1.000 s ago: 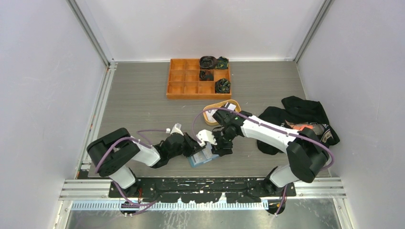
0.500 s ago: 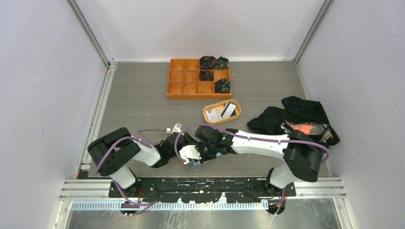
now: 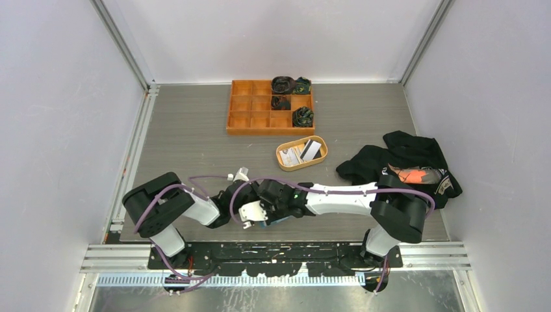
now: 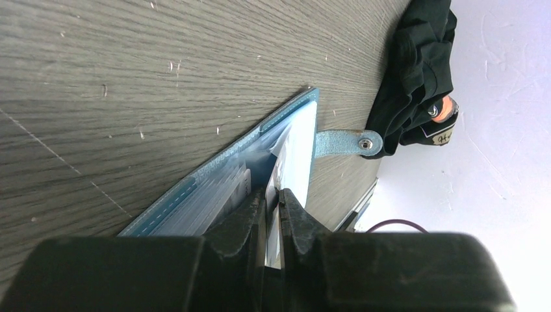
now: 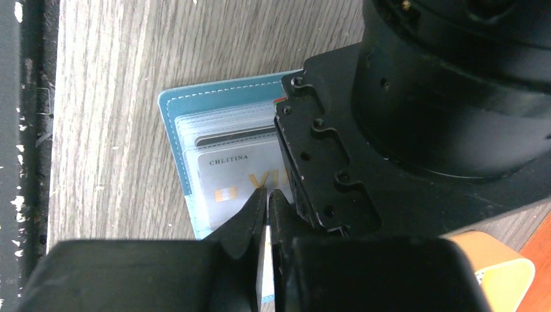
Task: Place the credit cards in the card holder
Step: Insert the credit card into the card holder.
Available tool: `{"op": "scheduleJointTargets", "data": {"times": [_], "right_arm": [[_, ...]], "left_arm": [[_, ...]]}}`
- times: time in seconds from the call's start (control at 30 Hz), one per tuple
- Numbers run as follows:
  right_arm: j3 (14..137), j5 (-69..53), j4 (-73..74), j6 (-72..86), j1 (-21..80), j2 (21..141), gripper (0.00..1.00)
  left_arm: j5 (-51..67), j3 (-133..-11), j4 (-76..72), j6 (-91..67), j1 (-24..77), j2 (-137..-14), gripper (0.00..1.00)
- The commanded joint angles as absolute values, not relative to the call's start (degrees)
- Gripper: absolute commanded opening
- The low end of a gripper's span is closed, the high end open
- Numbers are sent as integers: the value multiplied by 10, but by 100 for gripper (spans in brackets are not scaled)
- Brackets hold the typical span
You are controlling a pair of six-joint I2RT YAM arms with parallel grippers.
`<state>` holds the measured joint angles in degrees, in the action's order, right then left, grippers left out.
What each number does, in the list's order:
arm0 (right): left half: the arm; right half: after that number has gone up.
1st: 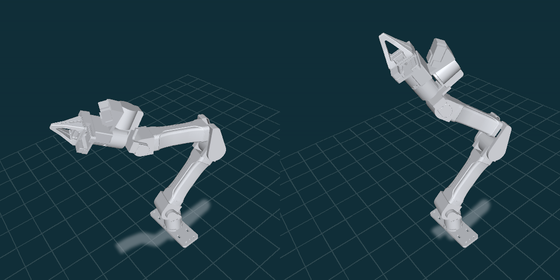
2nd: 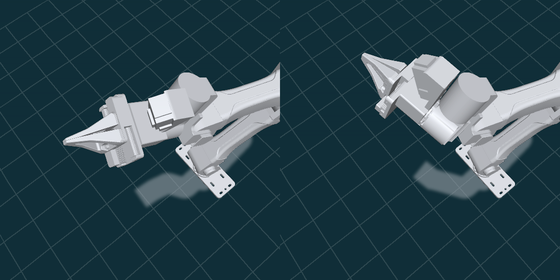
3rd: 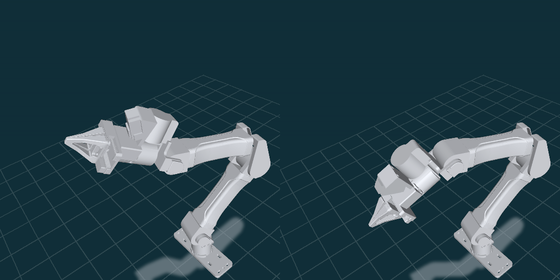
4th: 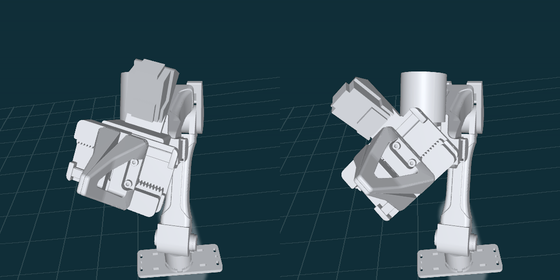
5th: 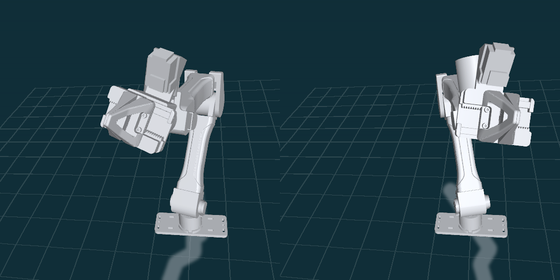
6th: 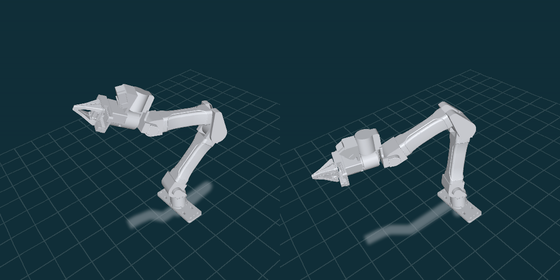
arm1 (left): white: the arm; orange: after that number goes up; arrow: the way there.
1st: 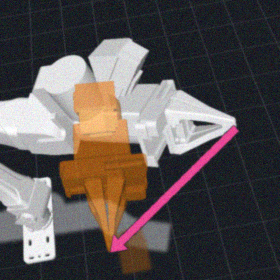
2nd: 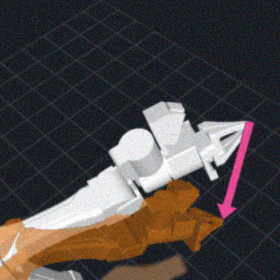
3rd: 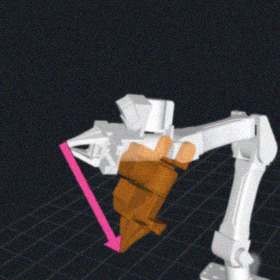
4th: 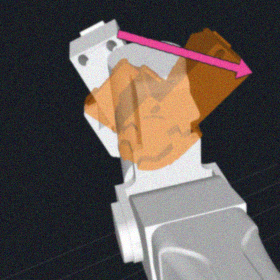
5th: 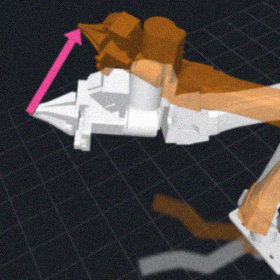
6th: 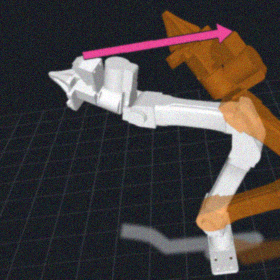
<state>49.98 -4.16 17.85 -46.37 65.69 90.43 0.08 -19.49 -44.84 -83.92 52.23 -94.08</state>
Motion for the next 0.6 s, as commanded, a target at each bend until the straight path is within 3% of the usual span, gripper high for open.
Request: {"op": "scheduleJointTargets", "data": {"times": [0.0, 0.57], "right_arm": [[495, -2, 163, -483, 657, 911, 11], [486, -14, 217, -506, 610, 883, 11]], "left_arm": [[17, -190, -414, -818, 521, -955, 14], [26, -184, -413, -815, 511, -943, 18]]}}
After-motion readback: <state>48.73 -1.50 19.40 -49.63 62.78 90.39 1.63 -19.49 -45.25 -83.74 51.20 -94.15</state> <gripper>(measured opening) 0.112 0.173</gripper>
